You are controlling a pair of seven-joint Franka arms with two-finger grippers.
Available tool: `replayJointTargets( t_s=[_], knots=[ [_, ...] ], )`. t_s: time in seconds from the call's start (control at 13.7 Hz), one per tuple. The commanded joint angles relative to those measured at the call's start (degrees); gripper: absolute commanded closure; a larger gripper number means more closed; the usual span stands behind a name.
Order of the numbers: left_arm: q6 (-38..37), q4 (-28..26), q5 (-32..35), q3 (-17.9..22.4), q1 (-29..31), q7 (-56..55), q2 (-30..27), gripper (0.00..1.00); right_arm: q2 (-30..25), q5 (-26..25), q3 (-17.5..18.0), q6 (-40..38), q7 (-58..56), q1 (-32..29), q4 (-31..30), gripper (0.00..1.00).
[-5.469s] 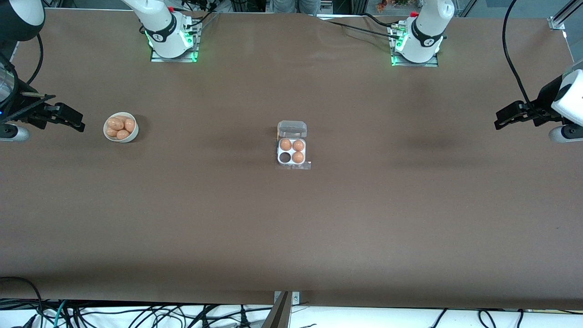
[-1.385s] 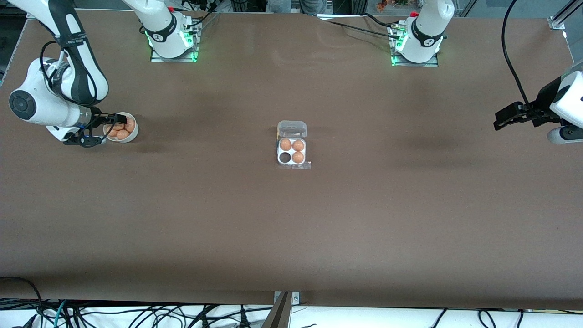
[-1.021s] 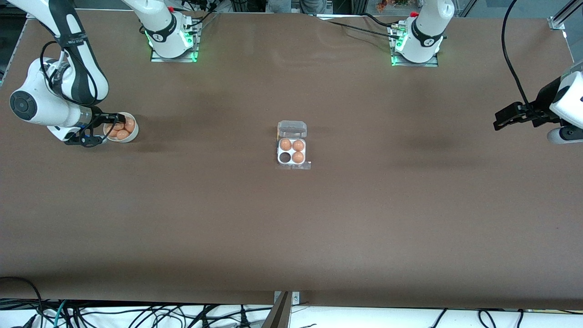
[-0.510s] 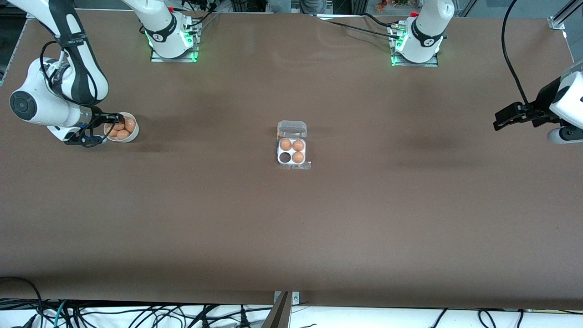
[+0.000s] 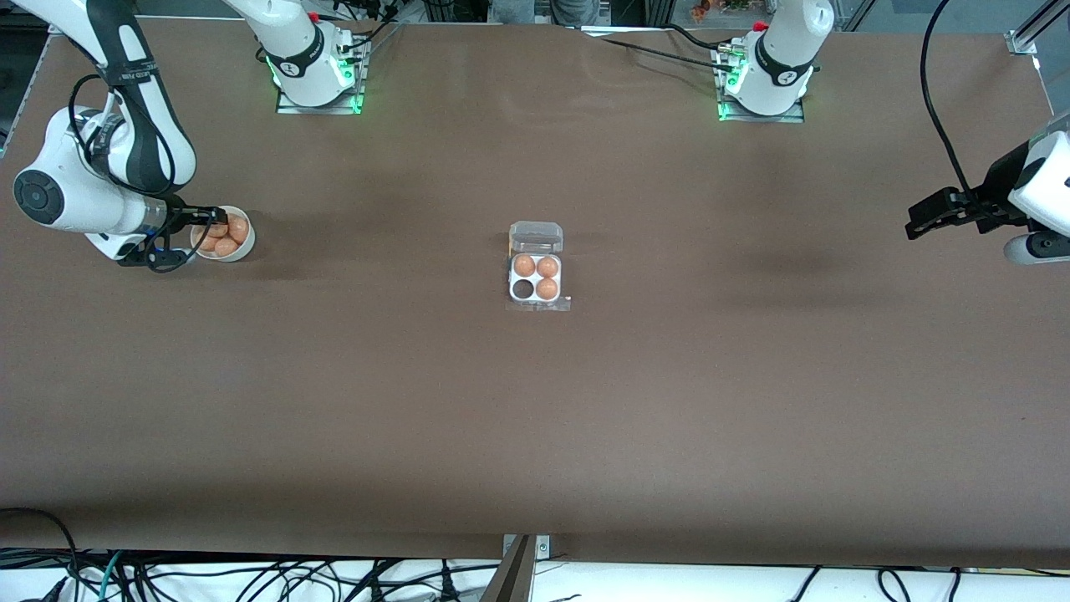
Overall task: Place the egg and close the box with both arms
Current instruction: 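Close the right gripper on one brown egg in the bowl, then lift the egg and carry it with the right gripper to the carton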
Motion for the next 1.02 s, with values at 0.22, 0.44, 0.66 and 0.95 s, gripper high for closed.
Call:
replayJointTargets(
  t_s=[0.22, 0.44, 0.66, 0.95],
  knots=[
    [-0.96, 1.1, -0.94, -0.14, 0.13, -0.06, 0.37, 0.0, 0.74, -0.06, -0.02, -10.73, 0.51, 3.55, 9.64, 0.65],
    [-0.96, 1.1, -0.94, -0.14, 0.13, -0.06, 0.37, 0.0, 1.37, 0.11, 0.06, -14.6, 4.45, 7.49, 13.77, 0.66],
    [-0.96, 1.1, -0.94, -0.14, 0.13, -0.15, 0.37, 0.0, 2.68, 0.46, 0.06, -20.13, 13.76, 14.69, 19.48, 0.66],
    [-0.96, 1.1, -0.94, -0.23, 0.13, -0.15, 0.37, 0.0, 9.17, 7.21, 0.06, -26.46, 22.55, 22.53, 30.89, 0.66]
  ],
)
